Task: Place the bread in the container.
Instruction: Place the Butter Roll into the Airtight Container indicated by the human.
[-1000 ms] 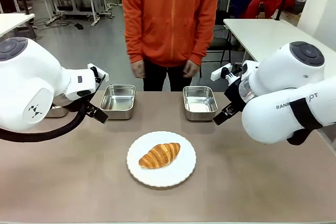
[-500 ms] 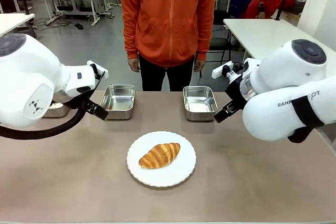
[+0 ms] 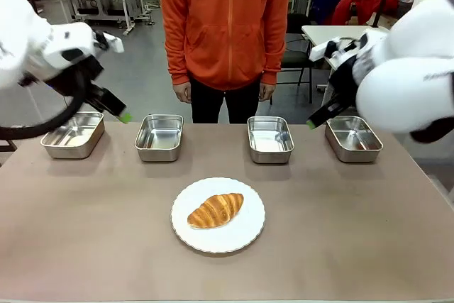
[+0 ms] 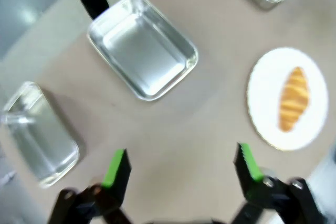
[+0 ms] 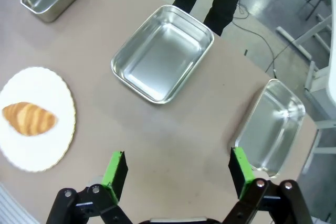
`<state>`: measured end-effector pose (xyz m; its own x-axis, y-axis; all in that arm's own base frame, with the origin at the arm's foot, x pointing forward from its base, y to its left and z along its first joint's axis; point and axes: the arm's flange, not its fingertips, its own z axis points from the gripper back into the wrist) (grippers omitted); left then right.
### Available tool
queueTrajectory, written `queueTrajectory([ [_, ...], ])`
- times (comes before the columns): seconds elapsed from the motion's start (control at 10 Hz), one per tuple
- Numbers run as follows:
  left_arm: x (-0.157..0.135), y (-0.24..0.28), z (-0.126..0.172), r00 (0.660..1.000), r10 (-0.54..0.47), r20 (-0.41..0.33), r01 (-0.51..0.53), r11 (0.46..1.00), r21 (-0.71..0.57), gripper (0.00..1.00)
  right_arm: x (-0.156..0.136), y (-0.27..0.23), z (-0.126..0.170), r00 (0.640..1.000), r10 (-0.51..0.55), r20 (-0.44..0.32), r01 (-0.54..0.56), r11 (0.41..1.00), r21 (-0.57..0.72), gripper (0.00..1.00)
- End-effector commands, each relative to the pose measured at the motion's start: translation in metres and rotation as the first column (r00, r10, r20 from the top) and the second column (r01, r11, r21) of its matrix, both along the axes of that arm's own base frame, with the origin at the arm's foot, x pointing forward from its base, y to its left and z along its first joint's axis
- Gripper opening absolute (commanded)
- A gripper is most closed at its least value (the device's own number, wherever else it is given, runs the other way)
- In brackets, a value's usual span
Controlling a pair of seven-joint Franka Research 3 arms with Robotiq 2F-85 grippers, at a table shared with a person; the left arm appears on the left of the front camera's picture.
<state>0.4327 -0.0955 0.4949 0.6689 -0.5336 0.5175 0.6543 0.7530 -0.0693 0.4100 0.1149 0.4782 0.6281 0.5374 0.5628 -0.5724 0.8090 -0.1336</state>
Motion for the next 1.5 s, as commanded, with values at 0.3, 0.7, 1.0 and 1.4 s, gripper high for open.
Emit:
queueTrajectory([
  [0.3,0.009,0.155,0.042,0.978,-0.211,-0.002,0.206,0.956,-0.208,1.00,-0.018,-0.133,0.045,0.982,0.190,0.015,-0.189,0.962,0.198,1.00],
  [0.7,-0.007,0.187,0.048,0.979,-0.200,0.046,0.206,0.953,-0.223,1.00,-0.028,-0.153,0.046,0.984,0.170,0.044,-0.175,0.964,0.198,1.00],
  [1.0,-0.007,0.187,0.048,0.979,-0.200,0.046,0.206,0.953,-0.223,1.00,-0.028,-0.153,0.046,0.984,0.170,0.044,-0.175,0.964,0.198,1.00],
  [1.4,0.012,0.244,0.067,0.971,-0.226,0.076,0.238,0.909,-0.343,1.00,-0.006,-0.211,0.055,0.970,0.232,0.073,-0.242,0.912,0.330,1.00],
])
